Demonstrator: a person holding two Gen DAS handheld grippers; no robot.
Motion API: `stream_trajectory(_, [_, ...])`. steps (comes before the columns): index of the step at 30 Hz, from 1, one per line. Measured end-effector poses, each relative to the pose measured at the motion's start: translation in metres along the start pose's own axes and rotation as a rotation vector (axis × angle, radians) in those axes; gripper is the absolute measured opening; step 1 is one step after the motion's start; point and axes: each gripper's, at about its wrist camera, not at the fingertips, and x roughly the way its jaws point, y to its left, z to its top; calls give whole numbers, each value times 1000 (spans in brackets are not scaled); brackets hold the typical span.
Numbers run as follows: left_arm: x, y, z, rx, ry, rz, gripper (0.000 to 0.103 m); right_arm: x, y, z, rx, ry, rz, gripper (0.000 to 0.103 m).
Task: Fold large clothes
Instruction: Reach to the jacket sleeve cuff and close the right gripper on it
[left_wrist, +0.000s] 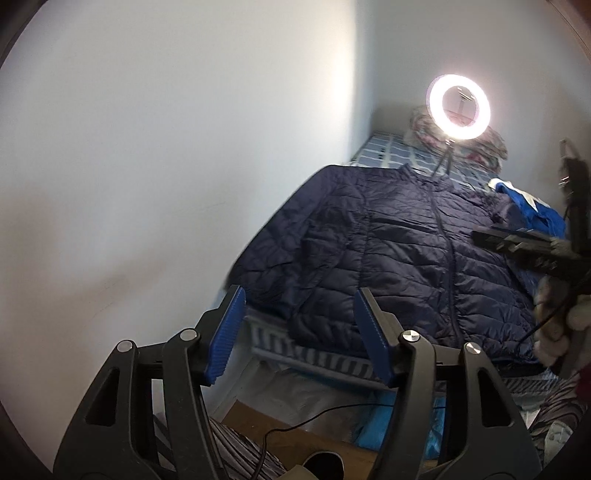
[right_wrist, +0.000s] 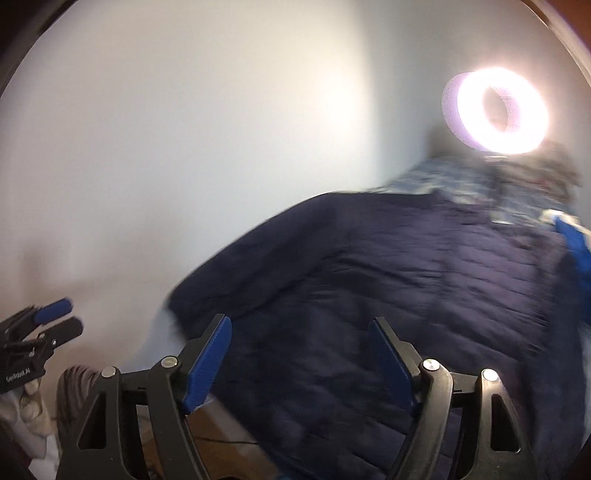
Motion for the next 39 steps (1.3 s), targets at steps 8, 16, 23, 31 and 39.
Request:
stream_trajectory(8, [-14,31,-13,-62,7,66,57,116,80,-7,-303,200,166,62])
stream_trajectory(16, [-12,52,-17,-112,22,102,57,194,134,-17,-436,335,275,61])
stream_trajectory(23, [-7,61,-19,-125,34,113,57,240,159,-27,-517,417,273,60])
stream_trajectory(31, [1,63,-17,-130,46,117,57,263,160,-45,-557,463,230,45])
stream_trajectory(39, [7,54,-15,-109,50,117,57,268,148,-36,-455,451,254,8])
